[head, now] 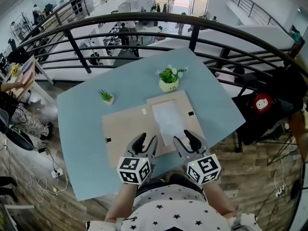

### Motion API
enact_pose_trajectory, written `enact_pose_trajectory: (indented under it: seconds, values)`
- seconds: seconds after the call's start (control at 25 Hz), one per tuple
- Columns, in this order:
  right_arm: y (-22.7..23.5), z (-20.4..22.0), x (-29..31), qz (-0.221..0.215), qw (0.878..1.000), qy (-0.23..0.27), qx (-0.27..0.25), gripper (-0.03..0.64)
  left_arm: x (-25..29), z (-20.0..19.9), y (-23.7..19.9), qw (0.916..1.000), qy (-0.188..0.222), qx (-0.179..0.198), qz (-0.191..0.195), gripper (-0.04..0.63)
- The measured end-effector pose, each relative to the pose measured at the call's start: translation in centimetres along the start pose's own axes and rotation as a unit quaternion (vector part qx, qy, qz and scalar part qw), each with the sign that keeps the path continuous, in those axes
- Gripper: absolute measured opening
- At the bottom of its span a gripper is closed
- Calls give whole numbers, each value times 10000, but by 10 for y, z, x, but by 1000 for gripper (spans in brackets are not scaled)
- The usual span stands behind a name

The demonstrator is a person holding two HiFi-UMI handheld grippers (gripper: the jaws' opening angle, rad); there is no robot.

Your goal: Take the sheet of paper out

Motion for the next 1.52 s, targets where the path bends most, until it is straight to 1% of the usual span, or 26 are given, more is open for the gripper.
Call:
enact_pose_trajectory:
  seconds: [0.24,0.44,0.8,0.96,1.2,1.52]
  values:
    - [12,6,4,22,9999,-114,86,175,25,2,-6,9998,-164,-65,-2,175]
    - [26,4,16,-68,9998,-179,82,175,46,5,-12,9996,-275,-100,-40,175]
    - [59,1,34,-164,9996,-237,79,175,85,12,-20,9987,-449,-100,-221,175]
    - [71,6,40,-164,9992,-334,114,175,101,20,-24,9979,-556,-192,-283,175]
    - [79,16,49,-194,9986,-462,179,175,119,32,-35,9955,-822,-240,-400,175]
    - [88,21,56,-221,9979,-537,271,175,137,38,-46,9929,-1015,-371,-489,175]
Point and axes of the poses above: the fingertips, and each gripper's own axes: x forward along the fingers, y to its right, z out of its underside, the point moved 5 cm from there along -x, backward along the fingers, and after that the axes turned 8 degrees about -y, right-handed, at the moved point
